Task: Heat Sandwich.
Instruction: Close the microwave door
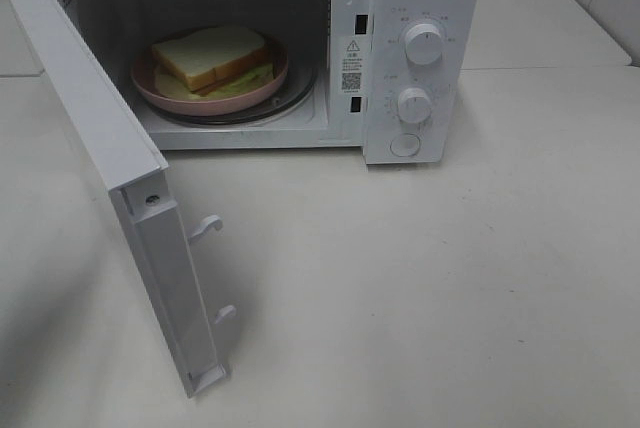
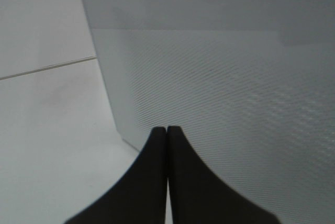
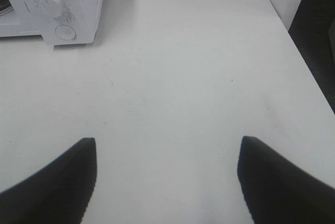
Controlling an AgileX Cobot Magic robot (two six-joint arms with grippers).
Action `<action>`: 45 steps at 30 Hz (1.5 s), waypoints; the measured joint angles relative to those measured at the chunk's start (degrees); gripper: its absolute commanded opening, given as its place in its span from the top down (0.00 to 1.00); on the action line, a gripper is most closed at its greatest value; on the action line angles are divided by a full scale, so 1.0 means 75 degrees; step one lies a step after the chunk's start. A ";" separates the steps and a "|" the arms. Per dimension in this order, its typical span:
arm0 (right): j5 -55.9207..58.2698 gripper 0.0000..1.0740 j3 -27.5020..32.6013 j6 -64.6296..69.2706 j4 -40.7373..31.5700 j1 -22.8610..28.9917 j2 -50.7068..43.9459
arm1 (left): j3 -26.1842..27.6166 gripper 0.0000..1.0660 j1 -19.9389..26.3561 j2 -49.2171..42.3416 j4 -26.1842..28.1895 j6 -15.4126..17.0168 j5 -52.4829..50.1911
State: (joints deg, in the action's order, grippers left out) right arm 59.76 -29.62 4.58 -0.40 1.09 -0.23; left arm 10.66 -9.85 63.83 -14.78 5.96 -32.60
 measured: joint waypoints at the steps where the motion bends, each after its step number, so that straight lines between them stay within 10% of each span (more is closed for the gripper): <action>1: 0.0000 0.29 0.0000 0.0000 0.0000 0.0000 0.0000 | 0.0000 1.00 -0.0092 0.0069 -0.0076 0.0061 -0.0069; 24: 0.0000 0.29 0.0000 0.0000 0.0000 0.0000 0.0000 | 0.0749 1.00 -0.1520 0.1971 -0.1352 0.0779 -0.2131; 45: -0.0008 0.29 0.0000 0.0000 0.0000 0.0000 0.0000 | 0.2628 1.00 -0.3537 0.4240 0.1711 -0.0619 -0.2185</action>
State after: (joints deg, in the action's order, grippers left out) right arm 59.70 -29.62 4.58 -0.40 1.09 -0.23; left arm 30.37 -36.38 95.63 -1.95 1.32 -48.99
